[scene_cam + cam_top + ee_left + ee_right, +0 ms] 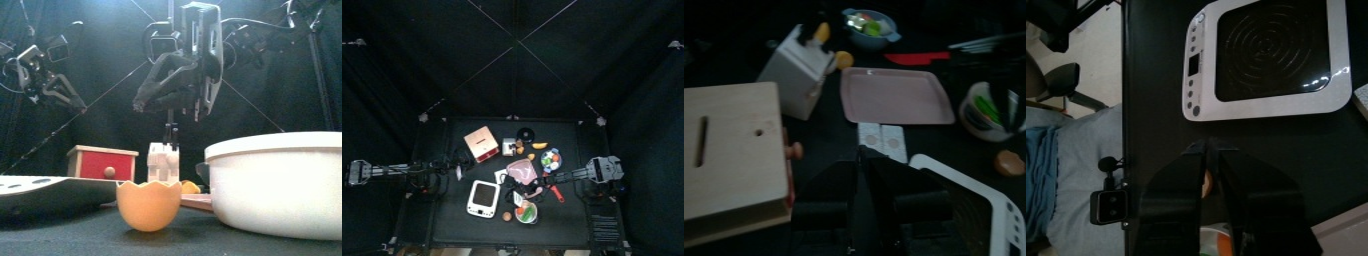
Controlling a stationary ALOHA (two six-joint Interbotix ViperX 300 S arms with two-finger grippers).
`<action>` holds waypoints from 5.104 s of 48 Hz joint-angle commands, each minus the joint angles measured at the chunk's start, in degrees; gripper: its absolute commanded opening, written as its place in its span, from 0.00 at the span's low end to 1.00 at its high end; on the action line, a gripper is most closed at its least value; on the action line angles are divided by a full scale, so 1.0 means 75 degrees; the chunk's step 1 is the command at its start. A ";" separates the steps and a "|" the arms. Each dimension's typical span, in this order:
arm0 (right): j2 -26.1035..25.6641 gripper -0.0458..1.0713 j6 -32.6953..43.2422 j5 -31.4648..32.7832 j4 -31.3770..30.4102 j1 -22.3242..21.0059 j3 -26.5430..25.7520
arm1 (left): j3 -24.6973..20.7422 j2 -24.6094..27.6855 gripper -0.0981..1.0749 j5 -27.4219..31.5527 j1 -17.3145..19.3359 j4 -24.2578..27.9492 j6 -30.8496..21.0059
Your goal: Grab eggshell half in lower half of table
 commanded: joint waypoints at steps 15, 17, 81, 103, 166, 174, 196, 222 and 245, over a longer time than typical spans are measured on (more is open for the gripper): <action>-0.0059 0.80 0.0012 0.0199 0.0152 0.0316 -0.0387 | 0.0047 0.0000 0.56 -0.0234 -0.0480 0.0305 0.0012; -0.0047 0.83 0.0012 0.0223 0.0211 0.0352 -0.0387 | 0.0059 0.0000 0.56 -0.0246 -0.0516 0.0305 0.0000; -0.1488 0.94 0.0059 0.1348 0.3398 -0.0668 -0.0105 | 0.0188 0.0000 0.56 -0.0188 -0.0469 0.0199 -0.0012; -0.1629 0.94 0.0059 0.1336 0.5332 -0.0621 0.0855 | 0.0234 0.0000 0.56 -0.0176 -0.0457 0.0199 0.0000; -0.3305 0.94 0.0023 0.2496 0.6457 0.0141 -0.0023 | 0.0188 0.0000 0.56 -0.0176 -0.0445 0.0234 0.0012; -0.3551 0.94 0.0023 0.2789 0.6527 0.0152 -0.0129 | 0.0188 0.0000 0.56 -0.0176 -0.0445 0.0223 0.0012; -0.3820 0.86 0.0012 0.2848 0.6773 0.0246 -0.0129 | 0.0164 0.0000 0.56 -0.0176 -0.0434 0.0234 0.0012; -0.3914 0.85 -0.0023 0.2789 0.6504 0.0328 -0.0176 | 0.0152 0.0000 0.56 -0.0176 -0.0375 0.0223 0.0012; -0.4172 0.85 -0.0023 0.3117 0.7629 0.0539 -0.0328 | 0.0141 0.0000 0.56 -0.0176 -0.0340 0.0234 0.0012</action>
